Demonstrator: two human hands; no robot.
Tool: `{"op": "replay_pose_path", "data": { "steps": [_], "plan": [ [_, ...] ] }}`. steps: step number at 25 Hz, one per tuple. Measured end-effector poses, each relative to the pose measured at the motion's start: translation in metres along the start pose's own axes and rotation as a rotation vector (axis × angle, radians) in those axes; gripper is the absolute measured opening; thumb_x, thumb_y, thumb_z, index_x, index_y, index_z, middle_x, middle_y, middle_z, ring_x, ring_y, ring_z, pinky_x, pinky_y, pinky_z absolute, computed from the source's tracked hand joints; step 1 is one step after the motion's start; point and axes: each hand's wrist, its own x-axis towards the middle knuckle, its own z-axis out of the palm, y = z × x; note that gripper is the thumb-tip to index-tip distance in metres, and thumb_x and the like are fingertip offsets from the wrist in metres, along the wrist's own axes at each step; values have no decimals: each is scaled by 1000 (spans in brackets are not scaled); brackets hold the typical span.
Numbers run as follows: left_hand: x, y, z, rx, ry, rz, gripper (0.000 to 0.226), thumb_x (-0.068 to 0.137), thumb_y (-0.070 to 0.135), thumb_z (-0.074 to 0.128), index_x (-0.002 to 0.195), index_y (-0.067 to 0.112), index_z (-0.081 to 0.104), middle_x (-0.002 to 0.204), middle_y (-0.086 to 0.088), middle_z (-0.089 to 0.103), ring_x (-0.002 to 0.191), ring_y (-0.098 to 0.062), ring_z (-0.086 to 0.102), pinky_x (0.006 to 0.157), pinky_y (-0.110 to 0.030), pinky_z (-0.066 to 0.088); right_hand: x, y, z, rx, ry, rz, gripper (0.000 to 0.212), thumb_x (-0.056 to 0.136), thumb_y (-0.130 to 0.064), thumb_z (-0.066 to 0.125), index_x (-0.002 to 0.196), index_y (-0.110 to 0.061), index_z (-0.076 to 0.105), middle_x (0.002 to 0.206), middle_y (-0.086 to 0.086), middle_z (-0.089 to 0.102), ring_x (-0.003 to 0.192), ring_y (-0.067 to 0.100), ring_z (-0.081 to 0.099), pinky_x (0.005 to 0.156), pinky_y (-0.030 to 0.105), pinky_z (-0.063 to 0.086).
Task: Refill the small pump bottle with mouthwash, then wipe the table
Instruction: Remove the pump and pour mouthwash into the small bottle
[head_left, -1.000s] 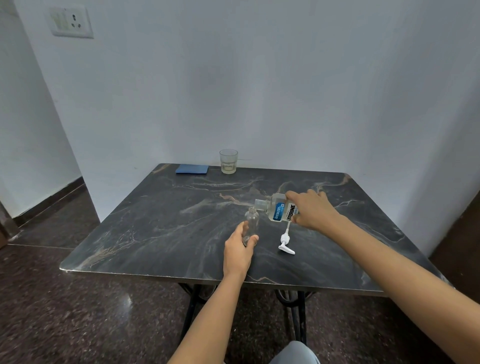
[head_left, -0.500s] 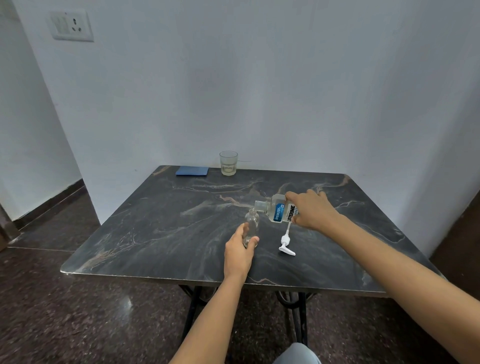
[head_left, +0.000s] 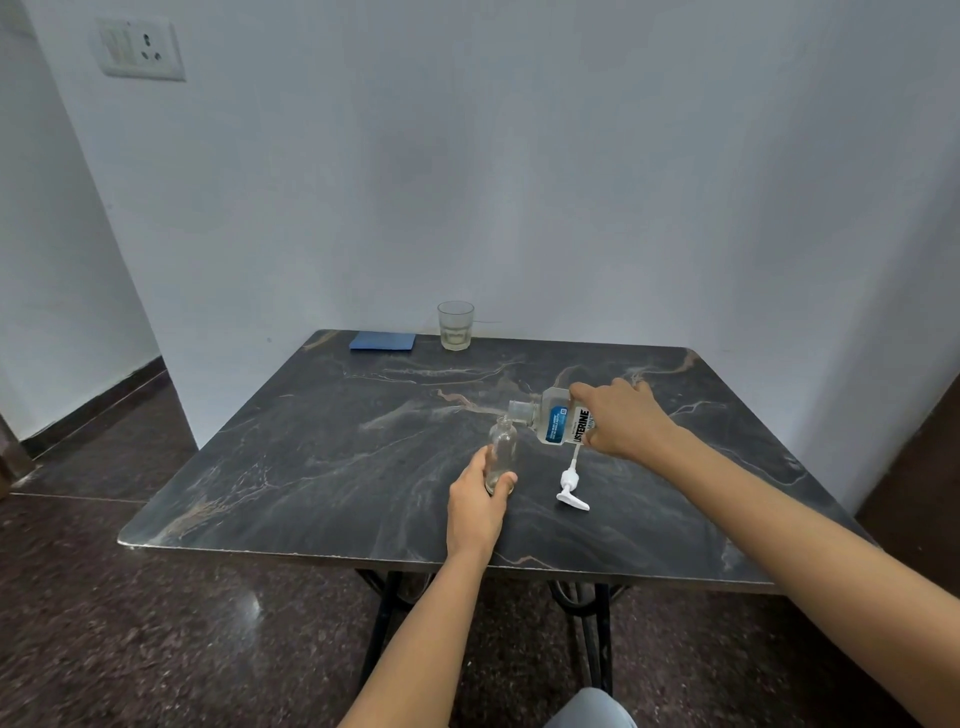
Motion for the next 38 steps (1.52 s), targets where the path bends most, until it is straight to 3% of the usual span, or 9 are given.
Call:
{"op": "replay_pose_path", "data": {
  "steps": [6,15,25,38],
  "plan": [
    [0,2,-1,-11,-5,-14,47,90,28,64,136,24,52,130,7,61,120,-9,56,106,-36,45,1,0,0,-10,11,-5,44,87,-23,60,128,-24,42,117,3,64,116,28,49,102,48,33],
    [2,-5,2,22,-12,-13,43,86,40,61,128,34,54,118,14,66,111,-7,61,99,-39,50,3,0,0,-25,12,-2,43,87,-25,59,127,-24,43,116,4,64,115,28,49,101,48,34],
    [1,1,0,23,5,-4,46,90,30,65,134,26,52,125,6,64,116,-12,59,104,-38,47,4,1,1,-35,8,0,43,87,-25,59,126,-23,43,117,4,64,116,28,49,100,46,34],
    [1,0,0,20,0,-14,50,90,32,64,137,25,51,130,6,61,120,-12,57,106,-39,46,5,-1,-2,-40,4,-4,42,87,-25,60,126,-24,44,116,4,63,115,28,49,100,47,34]
  ]
}}
